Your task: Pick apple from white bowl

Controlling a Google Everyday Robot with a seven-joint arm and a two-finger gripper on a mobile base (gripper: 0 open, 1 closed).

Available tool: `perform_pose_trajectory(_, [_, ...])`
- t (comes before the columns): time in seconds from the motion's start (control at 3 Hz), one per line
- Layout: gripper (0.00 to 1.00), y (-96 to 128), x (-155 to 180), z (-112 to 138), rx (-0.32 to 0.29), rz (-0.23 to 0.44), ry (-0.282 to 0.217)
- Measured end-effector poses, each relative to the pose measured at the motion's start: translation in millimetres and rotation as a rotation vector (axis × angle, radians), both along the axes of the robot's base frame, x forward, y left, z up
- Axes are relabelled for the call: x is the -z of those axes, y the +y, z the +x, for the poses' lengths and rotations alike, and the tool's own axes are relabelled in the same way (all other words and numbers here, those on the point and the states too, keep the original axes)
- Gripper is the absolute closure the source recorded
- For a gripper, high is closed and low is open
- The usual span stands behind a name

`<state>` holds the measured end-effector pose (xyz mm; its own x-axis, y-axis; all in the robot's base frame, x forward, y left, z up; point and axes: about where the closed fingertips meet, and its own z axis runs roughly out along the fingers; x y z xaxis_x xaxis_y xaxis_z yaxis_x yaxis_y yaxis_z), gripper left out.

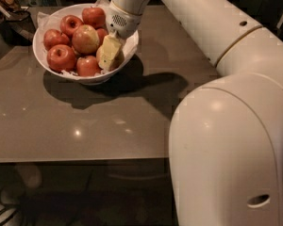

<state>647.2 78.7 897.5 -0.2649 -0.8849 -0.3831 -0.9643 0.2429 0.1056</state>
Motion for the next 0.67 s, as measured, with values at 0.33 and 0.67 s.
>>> perform_pose_trajectory(0.33, [1.00,0.0,-0.1,0.0,0.000,0.000,0.000])
perform_pose_trajectory(0.67, [1.00,-3.8,-26.6,-1.3,0.003,0.028,-0.062])
